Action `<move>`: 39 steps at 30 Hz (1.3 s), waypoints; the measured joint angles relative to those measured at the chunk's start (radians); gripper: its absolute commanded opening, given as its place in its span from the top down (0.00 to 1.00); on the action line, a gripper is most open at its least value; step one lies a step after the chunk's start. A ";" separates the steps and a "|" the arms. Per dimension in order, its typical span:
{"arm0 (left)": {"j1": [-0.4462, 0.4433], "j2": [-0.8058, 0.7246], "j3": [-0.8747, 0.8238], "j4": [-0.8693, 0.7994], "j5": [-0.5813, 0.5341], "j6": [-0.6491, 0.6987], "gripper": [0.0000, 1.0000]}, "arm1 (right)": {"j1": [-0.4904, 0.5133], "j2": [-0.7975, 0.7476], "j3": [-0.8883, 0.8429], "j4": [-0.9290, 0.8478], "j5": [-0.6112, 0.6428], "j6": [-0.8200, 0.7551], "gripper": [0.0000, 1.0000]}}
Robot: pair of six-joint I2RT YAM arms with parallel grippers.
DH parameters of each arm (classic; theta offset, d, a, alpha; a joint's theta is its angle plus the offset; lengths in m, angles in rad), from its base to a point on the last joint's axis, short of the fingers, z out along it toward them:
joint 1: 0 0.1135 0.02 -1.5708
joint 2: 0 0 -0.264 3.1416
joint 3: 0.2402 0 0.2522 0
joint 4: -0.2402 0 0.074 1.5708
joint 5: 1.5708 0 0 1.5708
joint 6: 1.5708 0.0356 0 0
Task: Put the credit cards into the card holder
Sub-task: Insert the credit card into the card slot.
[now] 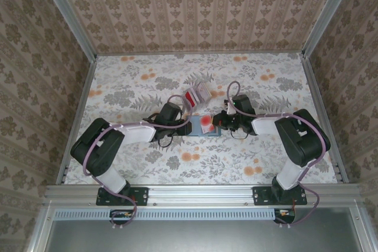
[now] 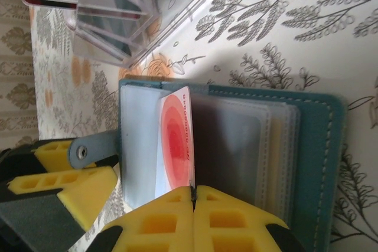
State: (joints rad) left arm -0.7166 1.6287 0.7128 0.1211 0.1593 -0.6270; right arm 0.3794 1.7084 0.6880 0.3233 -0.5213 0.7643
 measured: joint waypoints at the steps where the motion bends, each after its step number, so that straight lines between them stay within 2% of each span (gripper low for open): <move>1: -0.002 0.001 0.000 0.000 0.000 -0.002 0.65 | 0.005 0.000 0.000 0.004 0.011 0.002 1.00; 9: -0.011 0.007 -0.004 0.008 -0.002 -0.009 0.65 | 0.074 0.026 0.022 0.011 0.101 0.007 1.00; 24: -0.032 0.007 -0.006 0.011 -0.007 -0.028 0.65 | 0.140 0.011 0.012 0.024 0.254 0.007 0.99; 33: -0.037 0.007 -0.006 0.013 -0.011 -0.032 0.67 | 0.173 0.011 0.011 0.037 0.296 0.018 0.98; 39: -0.037 0.007 -0.006 0.013 -0.018 -0.034 0.73 | 0.216 0.023 0.051 -0.018 0.346 -0.018 0.96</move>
State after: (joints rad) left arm -0.7532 1.6356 0.7063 0.1337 0.1410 -0.6609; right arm 0.5953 1.7313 0.7391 0.3058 -0.1757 0.7464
